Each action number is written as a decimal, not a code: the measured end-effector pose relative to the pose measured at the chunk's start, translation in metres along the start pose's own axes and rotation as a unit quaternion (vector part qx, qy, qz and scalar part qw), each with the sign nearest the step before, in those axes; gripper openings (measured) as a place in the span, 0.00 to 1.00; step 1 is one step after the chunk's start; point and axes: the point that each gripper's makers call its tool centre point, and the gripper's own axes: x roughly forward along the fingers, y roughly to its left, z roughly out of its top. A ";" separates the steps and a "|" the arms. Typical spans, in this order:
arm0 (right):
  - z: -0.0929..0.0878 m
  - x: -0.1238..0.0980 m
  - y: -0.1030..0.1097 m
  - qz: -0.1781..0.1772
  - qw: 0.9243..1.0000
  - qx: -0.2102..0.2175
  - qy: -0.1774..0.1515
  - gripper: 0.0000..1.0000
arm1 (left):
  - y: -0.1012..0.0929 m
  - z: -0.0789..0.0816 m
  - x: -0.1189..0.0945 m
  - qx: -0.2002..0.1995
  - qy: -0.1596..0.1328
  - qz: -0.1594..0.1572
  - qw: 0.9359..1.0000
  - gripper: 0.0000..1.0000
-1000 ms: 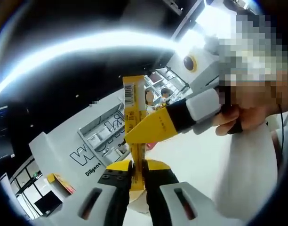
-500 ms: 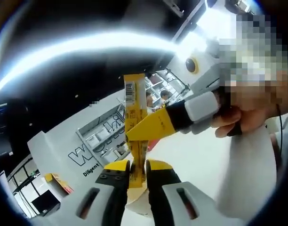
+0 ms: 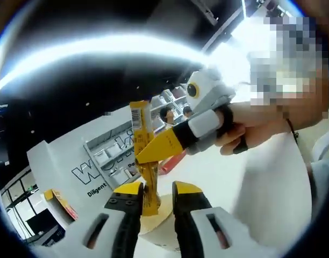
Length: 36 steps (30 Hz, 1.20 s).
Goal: Tear open the coffee pouch, take out the coffee, and pour the coffee from the pouch into the cup
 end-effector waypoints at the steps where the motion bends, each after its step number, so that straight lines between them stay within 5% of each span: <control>1: -0.002 0.002 0.002 0.018 1.000 0.006 0.012 0.02 | -0.001 0.000 0.000 -0.011 -0.001 -0.005 1.000 0.25; 10: -0.002 0.010 0.011 0.118 0.993 0.008 0.027 0.02 | -0.002 -0.005 -0.006 -0.106 0.013 -0.083 0.991 0.34; 12: -0.001 0.010 0.012 0.139 0.990 0.000 0.031 0.02 | 0.001 0.001 -0.008 -0.148 -0.008 -0.123 0.981 0.33; 17: -0.003 0.010 0.010 0.181 0.983 -0.009 0.036 0.02 | 0.022 0.001 -0.007 -0.256 -0.016 -0.198 0.946 0.27; 21: -0.003 0.012 0.010 0.204 0.979 -0.004 0.028 0.02 | 0.020 -0.005 -0.003 -0.257 -0.005 -0.264 0.929 0.24; 23: -0.001 0.015 0.009 0.205 0.979 0.004 0.017 0.02 | 0.014 0.000 -0.002 -0.266 -0.011 -0.306 0.914 0.25; 29: 0.000 0.009 0.010 0.197 0.980 0.010 -0.010 0.02 | 0.015 -0.003 0.008 -0.263 -0.005 -0.323 0.909 0.21; 36: -0.003 0.001 0.001 0.189 0.981 0.026 -0.022 0.02 | 0.006 -0.010 0.008 -0.275 -0.010 -0.358 0.892 0.17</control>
